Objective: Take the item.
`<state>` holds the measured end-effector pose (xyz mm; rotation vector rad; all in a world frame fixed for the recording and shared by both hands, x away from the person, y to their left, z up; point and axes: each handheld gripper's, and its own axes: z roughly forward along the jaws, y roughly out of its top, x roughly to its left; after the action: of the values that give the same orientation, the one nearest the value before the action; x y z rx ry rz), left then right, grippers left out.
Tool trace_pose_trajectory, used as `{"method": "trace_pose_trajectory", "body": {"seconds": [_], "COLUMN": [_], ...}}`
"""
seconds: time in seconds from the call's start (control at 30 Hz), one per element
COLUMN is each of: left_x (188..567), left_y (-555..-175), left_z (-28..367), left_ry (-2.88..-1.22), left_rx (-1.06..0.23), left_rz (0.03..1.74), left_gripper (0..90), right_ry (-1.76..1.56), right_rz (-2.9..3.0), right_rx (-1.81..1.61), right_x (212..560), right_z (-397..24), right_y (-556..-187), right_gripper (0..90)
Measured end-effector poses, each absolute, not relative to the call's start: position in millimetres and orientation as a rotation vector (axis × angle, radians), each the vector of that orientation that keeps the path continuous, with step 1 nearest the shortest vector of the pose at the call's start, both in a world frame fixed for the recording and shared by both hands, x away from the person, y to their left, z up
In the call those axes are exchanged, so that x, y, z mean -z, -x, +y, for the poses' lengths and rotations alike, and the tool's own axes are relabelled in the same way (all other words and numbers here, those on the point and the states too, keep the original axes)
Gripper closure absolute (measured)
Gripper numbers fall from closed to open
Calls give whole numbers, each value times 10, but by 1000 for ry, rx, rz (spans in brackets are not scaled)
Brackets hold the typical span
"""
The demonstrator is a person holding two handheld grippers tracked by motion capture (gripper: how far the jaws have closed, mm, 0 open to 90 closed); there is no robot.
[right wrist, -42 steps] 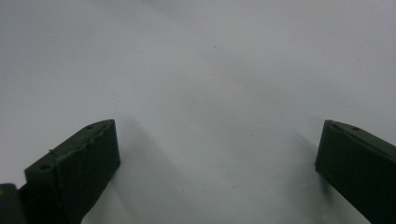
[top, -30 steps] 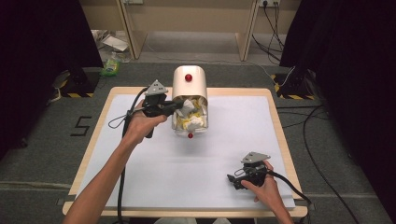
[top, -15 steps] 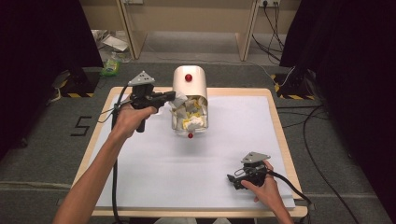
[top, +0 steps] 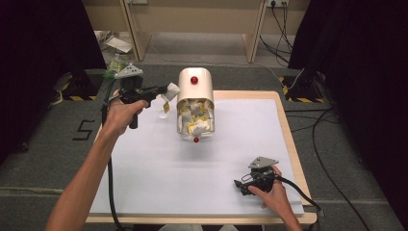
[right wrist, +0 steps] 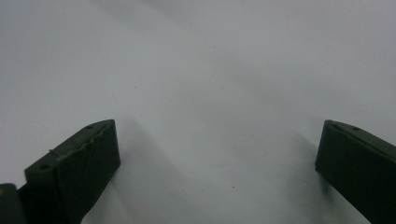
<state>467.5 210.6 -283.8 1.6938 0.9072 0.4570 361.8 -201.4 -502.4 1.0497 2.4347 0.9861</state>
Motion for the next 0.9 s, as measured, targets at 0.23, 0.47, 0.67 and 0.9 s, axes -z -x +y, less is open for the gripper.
{"method": "trace_pose_trajectory", "body": {"seconds": [0.23,0.47,0.67,0.9], "left_x": [2923,3051,3156,3286], "left_y": [-4804,-5007,-5180,-5370], "left_z": [2216,2266,2294,2310], "left_ry": [-1657,-1657,-1640,-1621], "left_rx": [-497,-574,-611,-666], "left_rz": [973,1042,1085,1128], "left_gripper": [894,894,894,894], "right_ry": [-1050,-1050,-1048,-1048], "right_rz": [2435,2435,2435,2435], "right_rx": [-986,-987,-985,-985], "right_x": [5024,5024,5024,5024], "right_z": [-2013,-2013,-2014,-2014], "right_y": [-3618,-3618,-3618,-3618], "right_gripper": [4,4,4,4]}}
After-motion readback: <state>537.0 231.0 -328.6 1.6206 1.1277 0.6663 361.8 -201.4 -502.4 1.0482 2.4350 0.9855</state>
